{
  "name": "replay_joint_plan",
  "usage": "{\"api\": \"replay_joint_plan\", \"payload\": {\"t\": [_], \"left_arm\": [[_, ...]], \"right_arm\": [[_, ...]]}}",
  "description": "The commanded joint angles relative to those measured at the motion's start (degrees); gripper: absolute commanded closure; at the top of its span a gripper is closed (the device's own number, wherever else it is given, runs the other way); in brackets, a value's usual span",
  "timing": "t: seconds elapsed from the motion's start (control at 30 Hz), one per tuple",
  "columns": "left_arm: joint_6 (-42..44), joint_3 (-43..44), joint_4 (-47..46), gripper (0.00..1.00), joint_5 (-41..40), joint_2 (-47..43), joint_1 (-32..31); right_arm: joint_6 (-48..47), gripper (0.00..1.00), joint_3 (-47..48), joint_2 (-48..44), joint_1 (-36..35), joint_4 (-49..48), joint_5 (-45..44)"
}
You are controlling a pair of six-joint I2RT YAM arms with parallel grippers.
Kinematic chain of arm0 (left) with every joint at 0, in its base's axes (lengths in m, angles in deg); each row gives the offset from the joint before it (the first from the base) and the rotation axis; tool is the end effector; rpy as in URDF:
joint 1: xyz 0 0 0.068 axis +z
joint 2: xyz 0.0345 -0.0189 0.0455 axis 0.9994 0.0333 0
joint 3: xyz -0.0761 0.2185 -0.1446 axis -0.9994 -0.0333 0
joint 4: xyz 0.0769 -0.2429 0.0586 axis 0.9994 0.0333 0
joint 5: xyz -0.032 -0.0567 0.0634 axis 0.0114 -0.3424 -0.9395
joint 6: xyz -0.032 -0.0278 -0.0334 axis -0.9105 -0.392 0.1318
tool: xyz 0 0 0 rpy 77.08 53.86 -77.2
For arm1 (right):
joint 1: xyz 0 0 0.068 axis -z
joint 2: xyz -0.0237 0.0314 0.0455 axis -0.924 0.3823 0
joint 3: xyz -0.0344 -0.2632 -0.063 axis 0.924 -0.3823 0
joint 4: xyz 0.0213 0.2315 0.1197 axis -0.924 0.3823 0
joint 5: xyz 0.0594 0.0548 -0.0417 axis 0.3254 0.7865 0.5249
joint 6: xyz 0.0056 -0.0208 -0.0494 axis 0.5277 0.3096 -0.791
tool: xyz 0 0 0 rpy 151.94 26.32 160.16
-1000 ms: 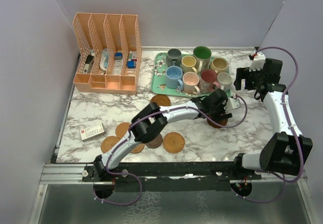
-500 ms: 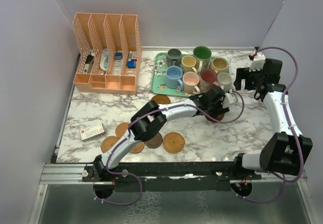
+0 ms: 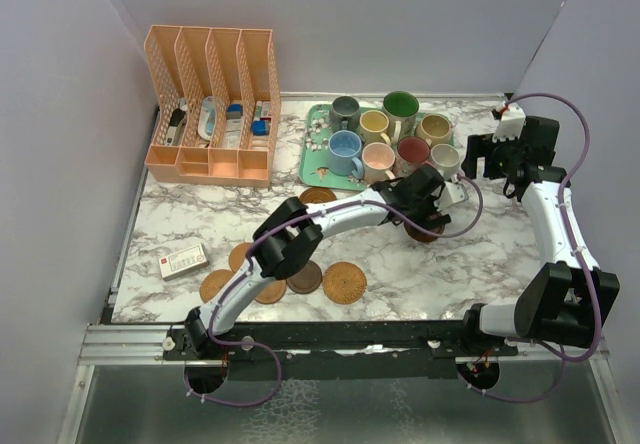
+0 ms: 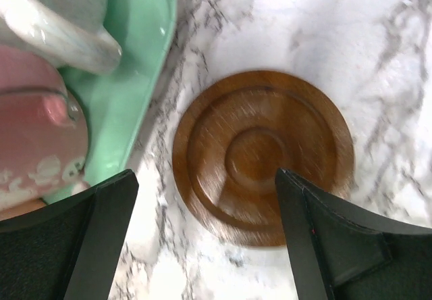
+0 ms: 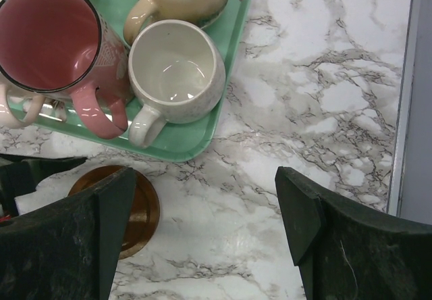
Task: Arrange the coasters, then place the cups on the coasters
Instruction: Move the coaster to the center of the board.
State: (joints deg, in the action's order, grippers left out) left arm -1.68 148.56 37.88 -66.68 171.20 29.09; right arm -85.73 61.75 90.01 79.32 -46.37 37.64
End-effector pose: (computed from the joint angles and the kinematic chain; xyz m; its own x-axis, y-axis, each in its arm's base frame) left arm 0.2821 -0.4705 0.1787 -0.0973 0.6698 -0.7362 0.9193 0.3439 0.1914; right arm 0.2878 -0.0501 0.3003 -0.6182 -0.0627 -0.7835 -0.1325 0.9909 0.0252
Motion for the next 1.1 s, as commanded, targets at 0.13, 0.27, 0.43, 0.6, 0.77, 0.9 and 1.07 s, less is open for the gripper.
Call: {"api": "replay_joint_plan", "payload": {"t": [0.13, 0.27, 0.43, 0.6, 0.77, 0.9, 1.07], "left_arm": [[7.3, -21.3, 2.4, 0.14, 7.4, -21.2, 1.3], [11.6, -32.7, 3.6, 0.14, 5.7, -30.8, 3.3], [13.0, -41.0, 7.2, 0.14, 10.8, -36.5, 9.4], [13.8, -44.0, 7.8, 0.14, 14.4, -37.8, 16.0], [13.4, -42.3, 7.8, 0.16, 18.4, -35.3, 20.9], [12.6, -39.7, 9.0, 0.17, 20.7, -31.8, 23.6], [10.8, -37.7, 9.5, 0.18, 22.8, -28.4, 25.8]], "right_arm": [[-0.7, 0.14, -0.6, -0.6, 0.2, -1.3, 1.5], [-0.9, 0.14, -0.6, -0.2, 0.1, -1.2, 1.9], [-0.9, 0.14, -0.5, 0.5, 0.1, -0.9, 2.4], [-1.0, 0.14, -0.5, 0.4, 0.1, -0.8, 3.1], [-1.1, 0.14, -0.6, 0.0, 0.2, -0.7, 3.6], [-1.2, 0.14, -0.4, -0.1, 0.1, -0.7, 4.0], [-1.5, 0.14, -0.5, -0.1, 0.2, -0.7, 4.4]]}}
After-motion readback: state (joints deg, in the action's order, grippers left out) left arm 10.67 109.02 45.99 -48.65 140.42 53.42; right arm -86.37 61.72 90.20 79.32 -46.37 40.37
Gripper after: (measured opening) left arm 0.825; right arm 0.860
